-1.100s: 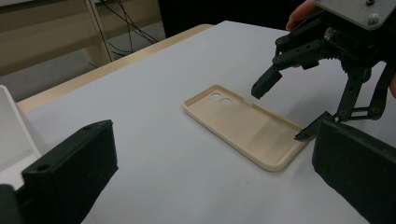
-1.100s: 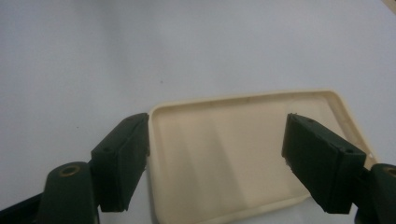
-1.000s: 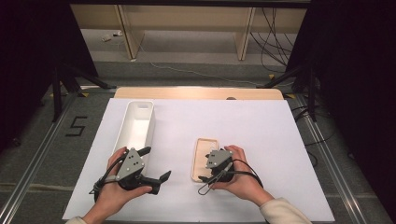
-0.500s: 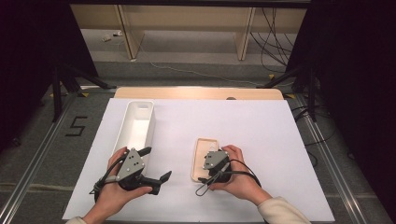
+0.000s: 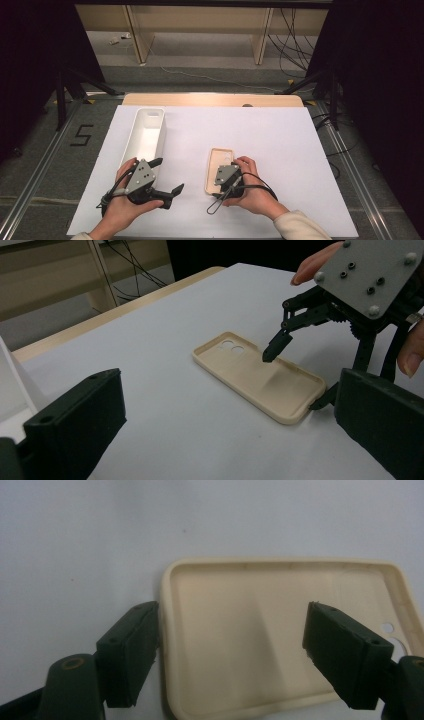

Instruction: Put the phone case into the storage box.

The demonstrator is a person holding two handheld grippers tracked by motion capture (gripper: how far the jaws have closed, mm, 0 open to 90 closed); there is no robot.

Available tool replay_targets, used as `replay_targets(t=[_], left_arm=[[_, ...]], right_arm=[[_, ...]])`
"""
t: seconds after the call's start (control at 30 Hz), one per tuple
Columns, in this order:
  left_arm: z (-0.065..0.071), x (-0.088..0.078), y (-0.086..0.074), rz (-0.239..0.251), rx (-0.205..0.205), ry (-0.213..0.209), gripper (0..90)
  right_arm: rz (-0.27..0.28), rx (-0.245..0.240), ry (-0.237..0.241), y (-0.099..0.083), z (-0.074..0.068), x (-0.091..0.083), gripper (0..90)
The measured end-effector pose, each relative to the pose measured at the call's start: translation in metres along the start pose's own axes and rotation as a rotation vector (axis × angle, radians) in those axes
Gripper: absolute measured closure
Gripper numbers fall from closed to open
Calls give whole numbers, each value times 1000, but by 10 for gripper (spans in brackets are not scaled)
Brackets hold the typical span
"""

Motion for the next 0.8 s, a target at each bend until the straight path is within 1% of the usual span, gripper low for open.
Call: replay_targets(t=[0.03, 0.07, 0.13, 0.23, 0.33, 0.4, 0.5, 0.57, 0.63, 0.8], left_arm=[[0, 0, 0, 0, -1, 0, 0], [0, 0, 0, 1, -1, -1, 0], [0, 1, -1, 0, -2, -1, 0], [0, 0, 0, 0, -2, -2, 0], [0, 0, 0, -2, -1, -2, 0], [1, 0, 0, -4, 0, -3, 0], [3, 0, 0, -1, 6, -8, 0], [3, 0, 0, -3, 1, -9, 0], [2, 0, 0, -5, 3, -5, 0], [2, 0, 0, -4, 1, -6, 0]], right_arm=[[-3, -12, -1, -1, 0, 1, 241], [-9, -7, 9, -1, 0, 1, 241], [-24, -16, 8, -1, 0, 1, 238], [-25, -21, 8, -1, 1, 2, 241], [-40, -25, 23, 1, 2, 3, 253], [-55, -32, 34, 2, 2, 2, 273], [-77, -53, 51, 6, 1, 2, 328], [-89, -53, 61, 7, 1, 2, 354], [-94, -54, 78, 8, 1, 2, 372], [-103, -62, 94, 10, 2, 2, 420]])
Point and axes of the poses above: each handheld gripper's, and its own axes: x roughly forward along the jaws, y roughly out of its top, z roughly to its right, the point moved 2 cm from there along x, roughly forward along the jaws, and after that the axes turned 11 degrees about -x, right-handed, at the moved point
